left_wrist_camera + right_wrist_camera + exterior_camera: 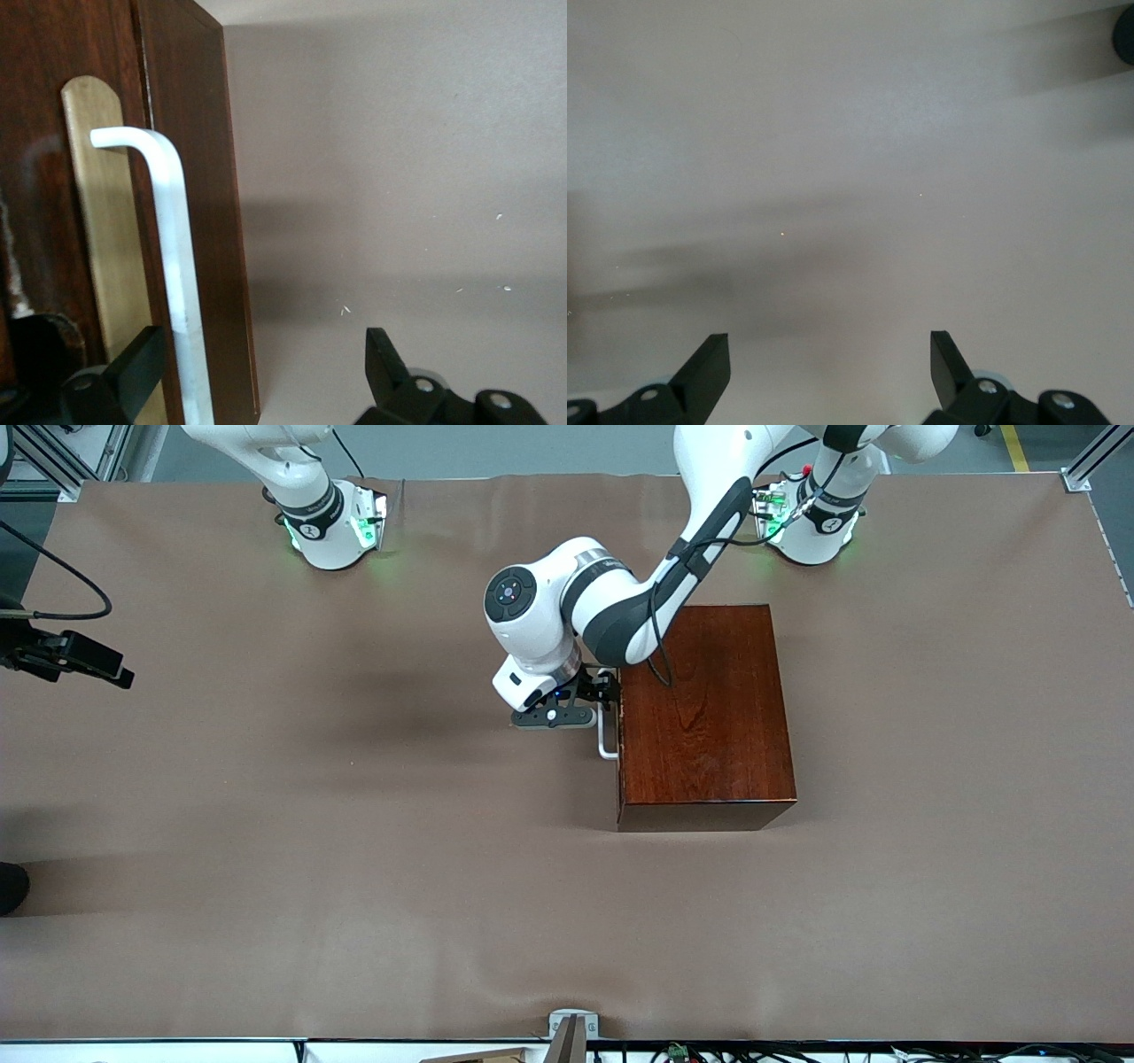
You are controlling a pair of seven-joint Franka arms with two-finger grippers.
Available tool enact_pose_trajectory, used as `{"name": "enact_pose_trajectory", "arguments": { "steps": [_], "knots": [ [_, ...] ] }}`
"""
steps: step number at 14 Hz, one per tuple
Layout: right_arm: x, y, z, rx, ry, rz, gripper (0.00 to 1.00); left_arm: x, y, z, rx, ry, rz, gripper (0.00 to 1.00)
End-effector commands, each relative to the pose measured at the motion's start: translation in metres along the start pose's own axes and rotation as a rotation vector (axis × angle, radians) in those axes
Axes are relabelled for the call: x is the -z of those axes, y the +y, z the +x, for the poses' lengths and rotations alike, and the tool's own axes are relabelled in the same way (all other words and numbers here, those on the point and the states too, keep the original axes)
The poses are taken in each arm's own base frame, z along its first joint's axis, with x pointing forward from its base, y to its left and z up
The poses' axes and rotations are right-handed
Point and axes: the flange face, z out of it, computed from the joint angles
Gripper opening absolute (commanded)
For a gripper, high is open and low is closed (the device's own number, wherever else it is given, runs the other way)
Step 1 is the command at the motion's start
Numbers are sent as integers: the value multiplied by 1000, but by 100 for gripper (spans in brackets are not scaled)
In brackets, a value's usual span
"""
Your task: Open drawer, take yellow block, close drawer
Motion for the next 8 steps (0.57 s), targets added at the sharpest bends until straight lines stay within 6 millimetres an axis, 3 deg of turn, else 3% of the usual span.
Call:
{"name": "enact_pose_trajectory", "arguments": {
  "steps": [1,8],
  "knots": [
    [4,-3,-3,4,0,11,100,-10,3,2,-5,29,-3,100],
    [3,-5,-3,8,0,11,100,-13,6,4,-5,37,-20,100]
  ]
}}
